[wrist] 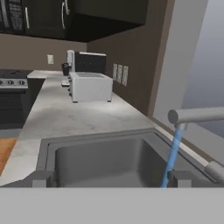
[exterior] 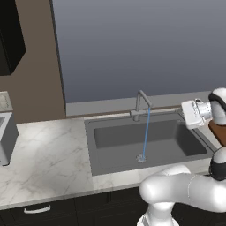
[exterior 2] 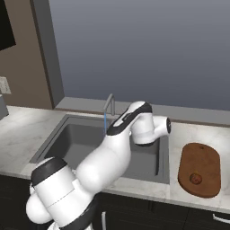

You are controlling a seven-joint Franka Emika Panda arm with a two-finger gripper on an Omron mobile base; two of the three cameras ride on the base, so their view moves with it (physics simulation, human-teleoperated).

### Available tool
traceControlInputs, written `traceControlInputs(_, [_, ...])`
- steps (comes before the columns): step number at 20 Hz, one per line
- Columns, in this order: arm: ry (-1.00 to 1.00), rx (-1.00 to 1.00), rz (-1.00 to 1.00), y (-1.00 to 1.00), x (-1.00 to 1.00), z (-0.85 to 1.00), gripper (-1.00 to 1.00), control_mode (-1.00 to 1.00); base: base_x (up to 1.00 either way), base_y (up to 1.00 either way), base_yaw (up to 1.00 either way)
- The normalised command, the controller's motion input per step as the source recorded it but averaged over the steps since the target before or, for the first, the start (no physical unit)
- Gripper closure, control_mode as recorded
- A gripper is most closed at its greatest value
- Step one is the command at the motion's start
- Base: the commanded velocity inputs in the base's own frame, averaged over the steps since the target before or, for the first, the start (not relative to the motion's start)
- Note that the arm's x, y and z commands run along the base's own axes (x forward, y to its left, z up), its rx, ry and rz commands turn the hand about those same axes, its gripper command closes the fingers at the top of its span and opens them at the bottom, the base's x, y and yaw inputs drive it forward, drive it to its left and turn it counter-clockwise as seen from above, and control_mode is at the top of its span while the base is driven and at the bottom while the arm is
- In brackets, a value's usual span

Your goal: Pick the pear from the sink and place it on the cutting board to airdry. Then turn off the sink faucet.

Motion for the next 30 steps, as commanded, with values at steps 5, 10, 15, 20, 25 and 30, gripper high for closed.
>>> traceControlInputs(5, [0.00, 0.02, -0.01, 0.00, 0.26, 0.00, -1.00, -1.00, 0.00, 0.00, 0.00])
traceControlInputs(10, [0.00, 0.03, -0.05, 0.01, 0.32, -0.02, -1.00, -1.00, 0.00, 0.00, 0.00])
traceControlInputs(15, [0.00, 0.02, -0.01, 0.04, 0.24, -0.06, -1.00, -1.00, 0.00, 0.00, 0.00])
traceControlInputs(20, [0.00, 0.03, 0.00, 0.02, 0.19, -0.08, -1.00, -1.00, 0.00, 0.00, 0.00])
traceControlInputs(25, [0.00, 0.02, 0.00, 0.06, 0.16, -0.08, -1.00, -1.00, 0.00, 0.00, 0.00])
traceControlInputs(30, [0.00, 0.02, 0.00, 0.12, 0.23, -0.10, -1.00, -1.00, 0.00, 0.00, 0.00])
